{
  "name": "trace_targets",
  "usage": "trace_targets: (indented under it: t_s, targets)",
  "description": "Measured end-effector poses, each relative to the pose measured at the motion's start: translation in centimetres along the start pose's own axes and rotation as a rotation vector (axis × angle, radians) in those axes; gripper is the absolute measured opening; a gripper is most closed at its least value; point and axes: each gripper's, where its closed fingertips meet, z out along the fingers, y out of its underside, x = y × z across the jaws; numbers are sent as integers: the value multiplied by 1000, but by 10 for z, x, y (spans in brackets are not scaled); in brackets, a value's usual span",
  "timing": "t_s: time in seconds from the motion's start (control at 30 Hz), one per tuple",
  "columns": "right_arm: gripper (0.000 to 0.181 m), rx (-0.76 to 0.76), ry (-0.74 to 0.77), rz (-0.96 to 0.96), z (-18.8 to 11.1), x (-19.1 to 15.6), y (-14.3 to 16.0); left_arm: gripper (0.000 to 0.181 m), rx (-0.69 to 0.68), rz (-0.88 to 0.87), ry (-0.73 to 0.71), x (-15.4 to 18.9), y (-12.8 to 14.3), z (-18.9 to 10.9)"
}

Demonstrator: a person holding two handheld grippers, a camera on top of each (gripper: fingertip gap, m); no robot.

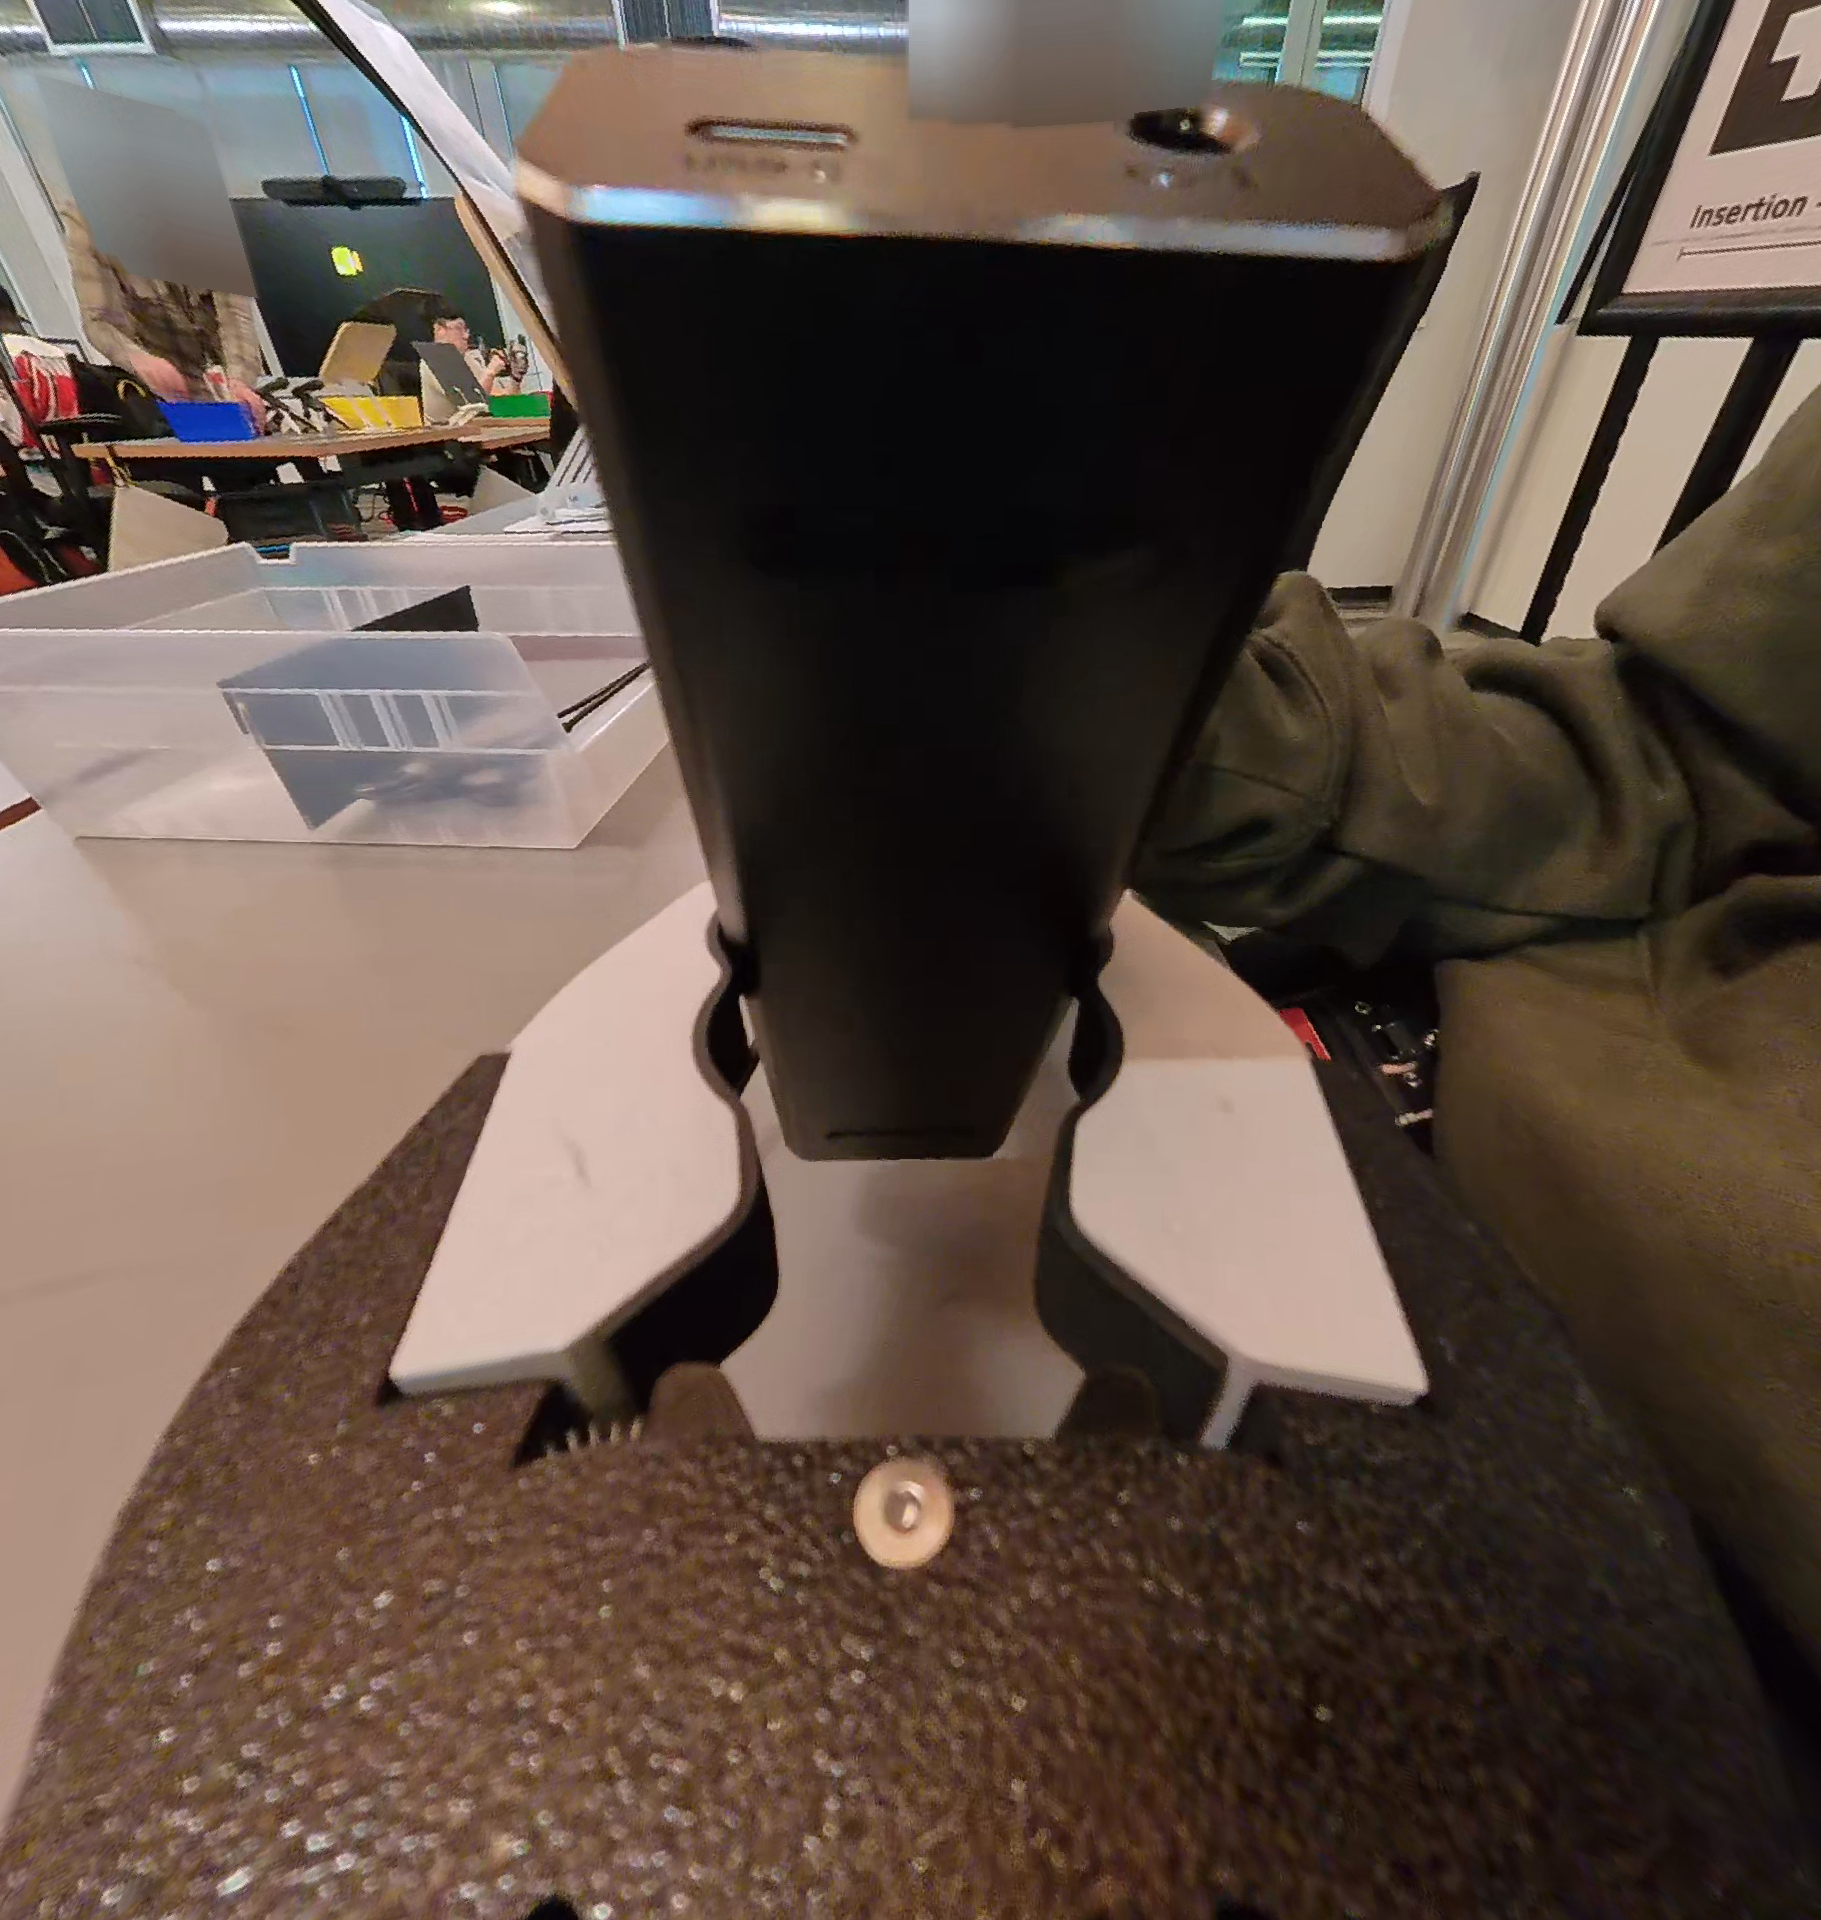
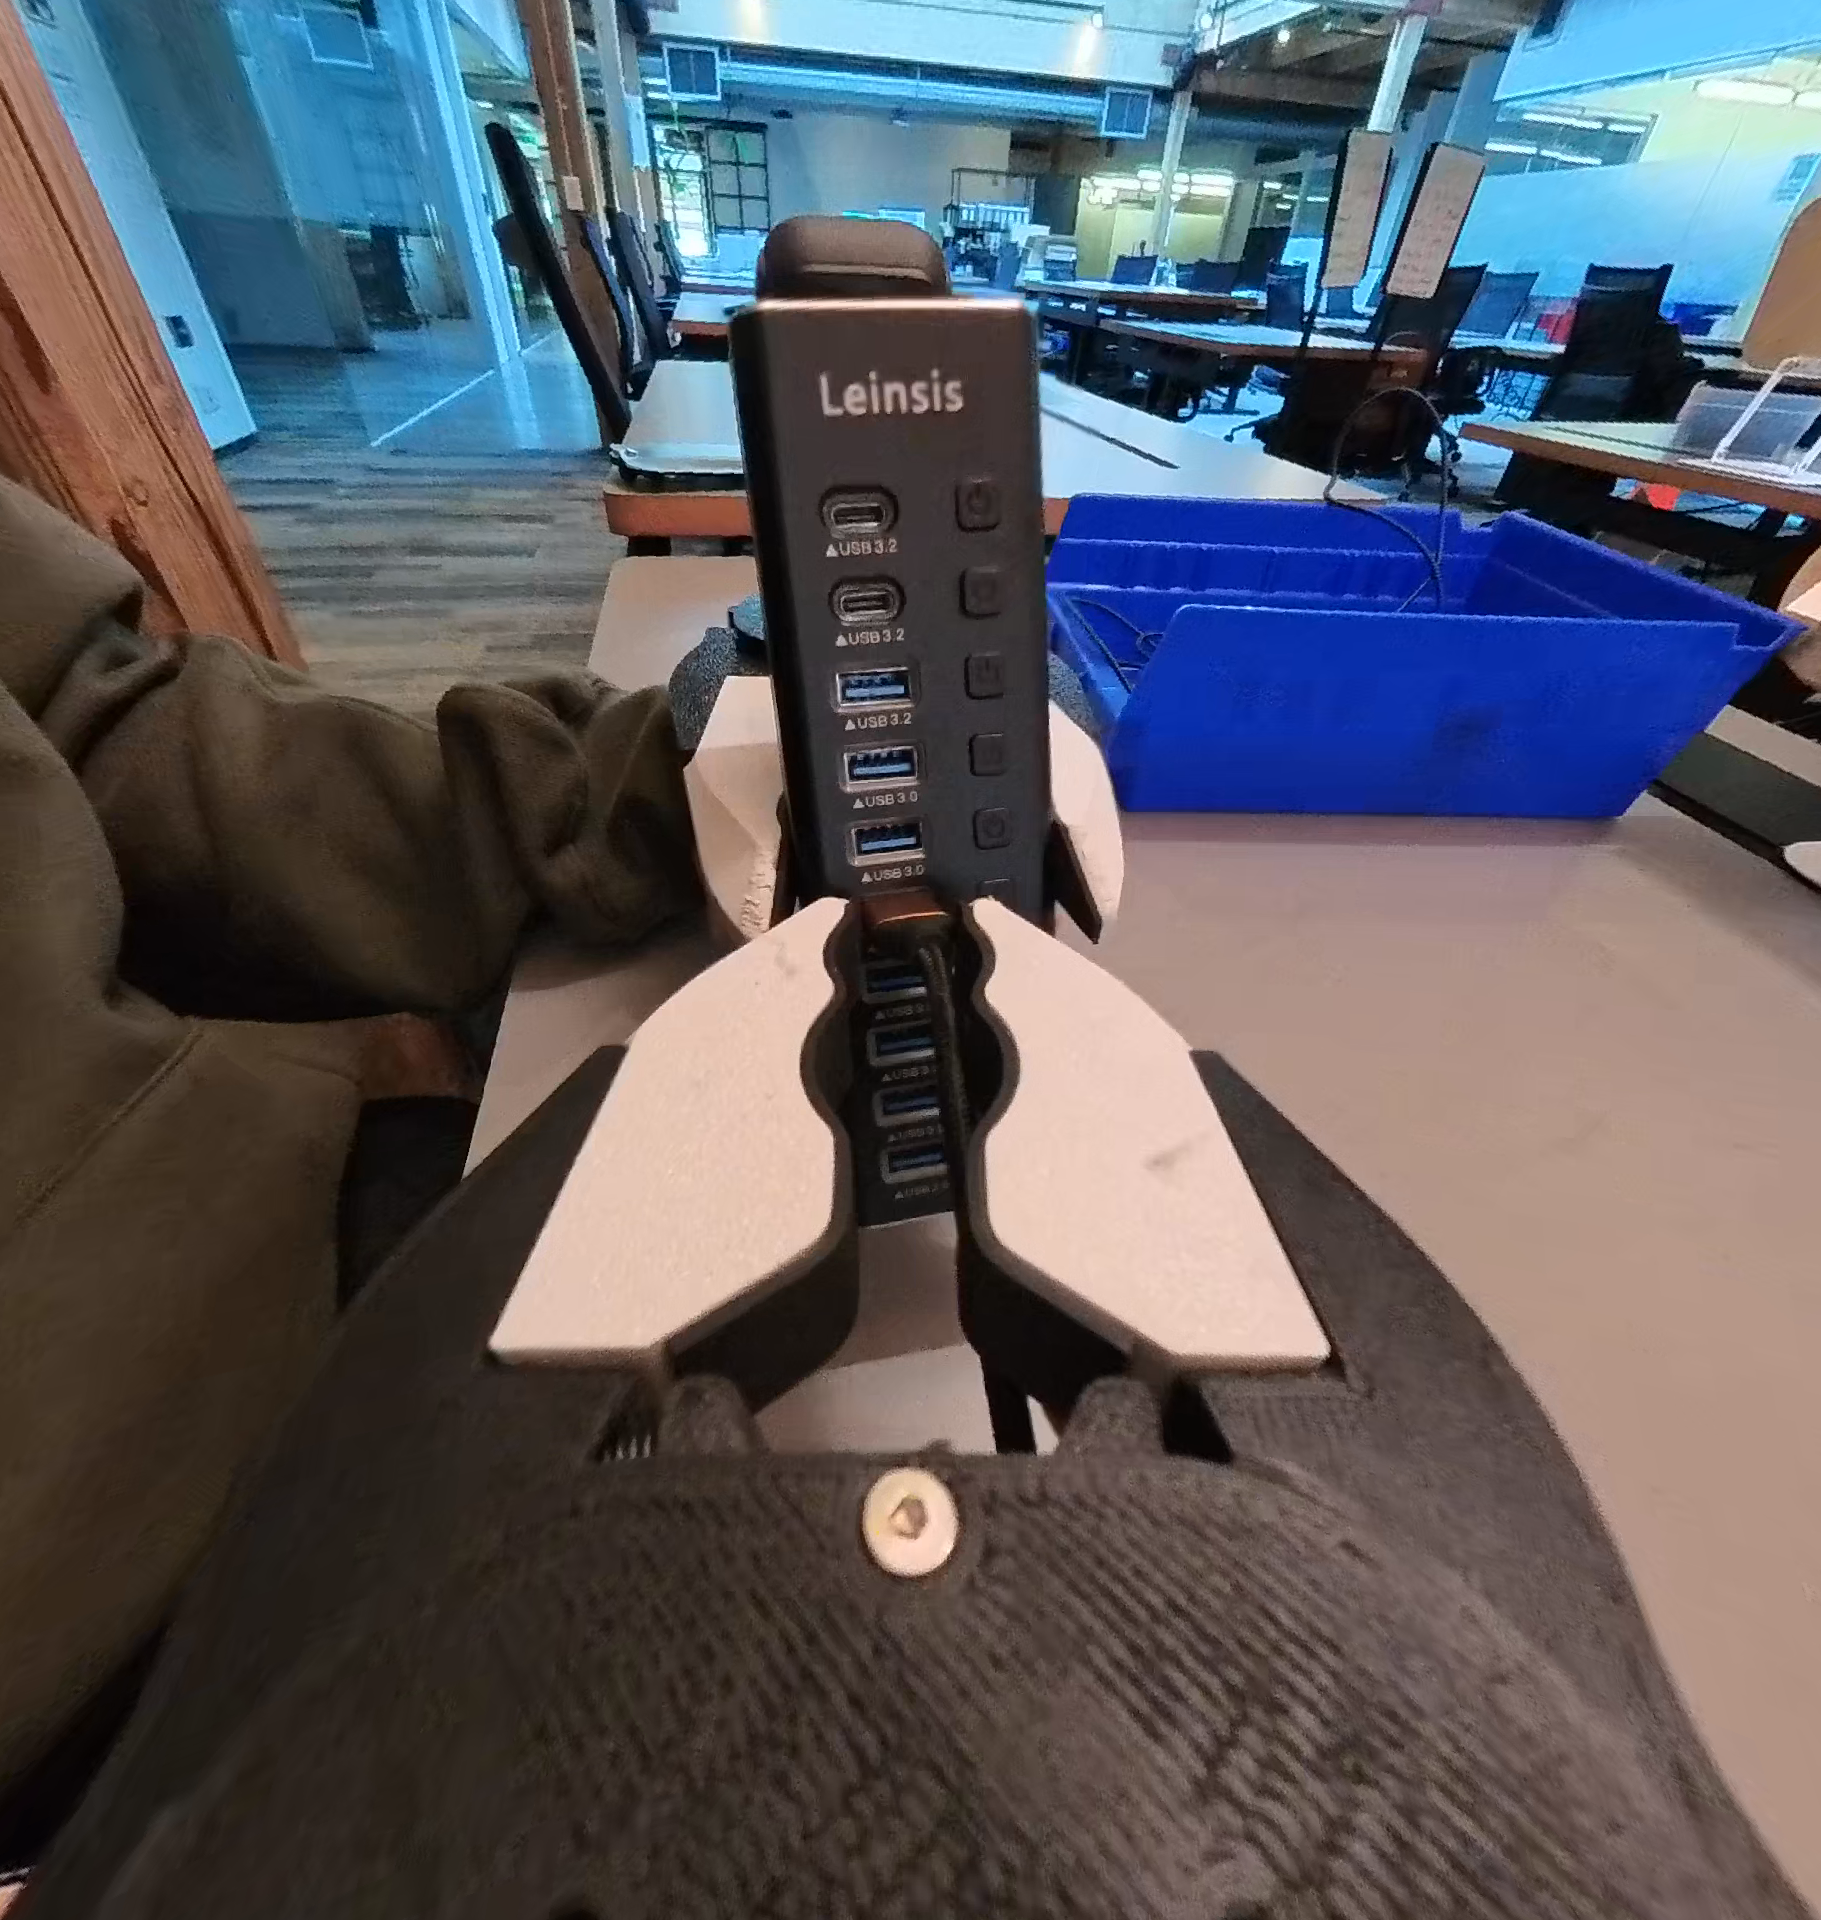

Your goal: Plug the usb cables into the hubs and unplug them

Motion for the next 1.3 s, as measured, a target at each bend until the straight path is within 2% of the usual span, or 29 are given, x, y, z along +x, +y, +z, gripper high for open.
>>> trace_targets:
  t_s: [0.23,0.47,0.53,0.63,0.67,0.73,0.77,0.83,0.93,1.13,1.3]
  targets:
    - [15,110,-2,-6,0,-2,-16,60,87,-34,24,3,-13,-2]
    - [15,123,25,-3,0,1,-21,60,94,-60,1,-1,-12,0]
    - [15,95,26,7,0,2,-18,60,64,-64,-9,-3,-9,0]
    - [16,-29,83,-59,-2,7,-6,60,-60,24,-80,-9,4,1]
    - [18,-14,138,-86,-5,12,-12,60,-104,16,-85,-10,9,2]
    - [8,52,137,-84,-9,8,-31,59,-158,12,-114,-15,16,4]
    - [13,56,129,-81,-9,6,-36,59,-177,14,-109,-14,18,5]
    - [40,30,144,-145,-3,3,-37,60,-191,36,-80,-8,19,9]
    - [57,-43,111,-187,12,-4,-24,60,-211,70,-42,1,18,15]
    - [53,-28,114,-174,20,-1,-20,59,-241,93,-48,0,22,12]
    - [61,-23,114,-103,20,3,-13,59,-268,131,-61,-2,26,12]
